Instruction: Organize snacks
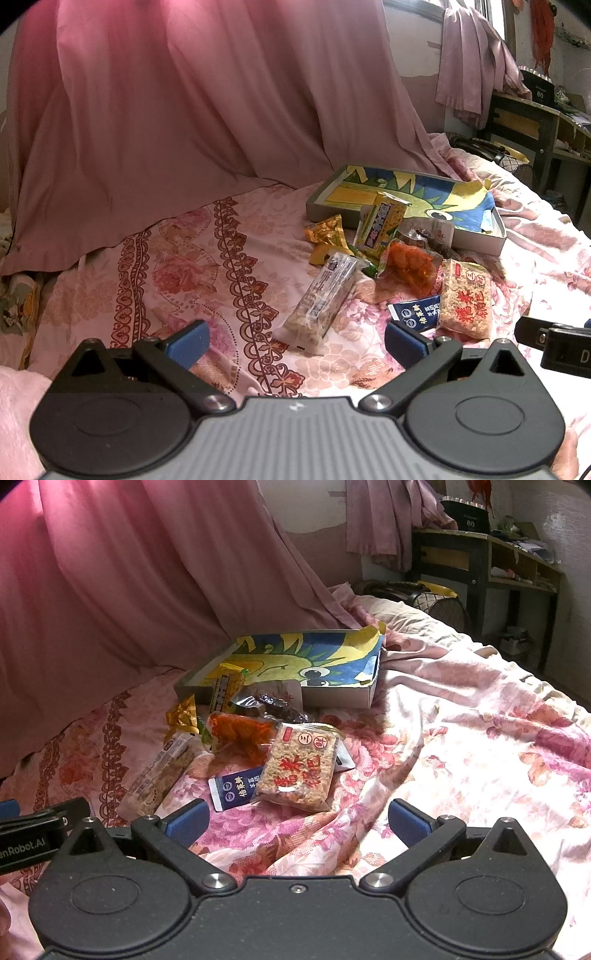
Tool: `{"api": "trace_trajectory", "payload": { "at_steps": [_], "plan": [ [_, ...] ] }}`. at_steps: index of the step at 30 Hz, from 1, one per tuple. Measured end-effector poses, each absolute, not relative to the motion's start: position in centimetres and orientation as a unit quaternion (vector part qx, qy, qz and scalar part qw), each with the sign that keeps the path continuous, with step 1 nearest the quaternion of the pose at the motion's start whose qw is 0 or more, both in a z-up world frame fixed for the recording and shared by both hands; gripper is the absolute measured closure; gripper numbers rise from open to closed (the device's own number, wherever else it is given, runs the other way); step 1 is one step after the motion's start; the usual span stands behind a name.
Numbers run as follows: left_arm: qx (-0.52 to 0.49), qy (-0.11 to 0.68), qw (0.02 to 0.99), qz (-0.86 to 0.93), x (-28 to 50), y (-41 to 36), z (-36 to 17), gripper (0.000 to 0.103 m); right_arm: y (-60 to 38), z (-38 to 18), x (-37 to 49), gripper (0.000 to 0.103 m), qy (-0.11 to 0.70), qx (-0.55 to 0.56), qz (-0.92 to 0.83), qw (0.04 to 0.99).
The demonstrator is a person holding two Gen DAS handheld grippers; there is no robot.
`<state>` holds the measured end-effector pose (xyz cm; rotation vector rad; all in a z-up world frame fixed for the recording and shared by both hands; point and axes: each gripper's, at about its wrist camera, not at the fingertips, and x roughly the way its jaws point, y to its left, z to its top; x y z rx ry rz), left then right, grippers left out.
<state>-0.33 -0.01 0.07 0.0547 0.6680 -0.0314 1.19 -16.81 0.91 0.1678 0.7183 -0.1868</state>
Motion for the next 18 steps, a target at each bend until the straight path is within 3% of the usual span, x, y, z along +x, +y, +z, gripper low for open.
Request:
{"api": "trace_trajectory", "payload": {
  "at_steps": [18],
  "plan": [
    [0.027, 0.329, 0.944, -0.015, -0.31, -0.04, 0.05, 0.0, -16.91, 0.42, 1.23, 0.001, 0.355, 0.083, -0.094, 0.926]
  ]
}}
